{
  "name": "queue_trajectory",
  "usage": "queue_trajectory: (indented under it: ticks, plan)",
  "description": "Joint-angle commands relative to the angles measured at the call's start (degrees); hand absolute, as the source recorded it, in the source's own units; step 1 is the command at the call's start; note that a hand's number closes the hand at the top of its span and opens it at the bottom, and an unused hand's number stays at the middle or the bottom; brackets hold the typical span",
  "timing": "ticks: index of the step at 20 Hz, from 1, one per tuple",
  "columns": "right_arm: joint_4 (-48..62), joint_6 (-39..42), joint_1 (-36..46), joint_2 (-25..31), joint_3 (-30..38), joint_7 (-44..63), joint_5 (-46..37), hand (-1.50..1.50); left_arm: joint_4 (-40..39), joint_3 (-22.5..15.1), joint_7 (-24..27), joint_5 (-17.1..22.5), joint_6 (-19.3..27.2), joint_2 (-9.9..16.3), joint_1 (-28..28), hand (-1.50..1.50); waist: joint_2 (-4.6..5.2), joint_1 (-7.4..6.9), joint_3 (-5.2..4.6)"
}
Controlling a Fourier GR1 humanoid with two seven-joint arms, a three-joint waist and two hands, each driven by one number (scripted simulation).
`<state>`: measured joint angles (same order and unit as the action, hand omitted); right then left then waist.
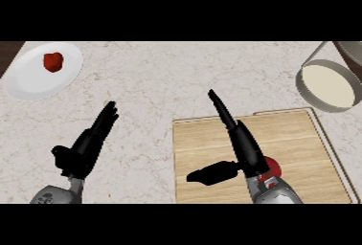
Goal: Pick the tomato from the tray and place it in the tiered basket
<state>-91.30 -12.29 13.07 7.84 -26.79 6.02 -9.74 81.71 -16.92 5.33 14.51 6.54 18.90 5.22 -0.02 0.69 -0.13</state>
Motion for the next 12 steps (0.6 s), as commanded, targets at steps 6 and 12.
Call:
queue_trajectory:
  ticks: [6, 12]
  plan:
    - [-14.6, 12.7, 7.3, 18.9, -4.3, 24.1, -16.3, -1.5, -4.1, 1.1, 2.2, -0.1, -0.8, -1.0, 0.3, 0.0, -1.16, 1.96, -0.48]
    - [-20.7, 34.0, 13.6, 28.5, -10.5, 39.8, -17.3, -1.5, -3.5, 0.7, 1.7, -0.7, -0.7, -0.8, 0.3, 0.0, -1.68, 1.43, -0.61]
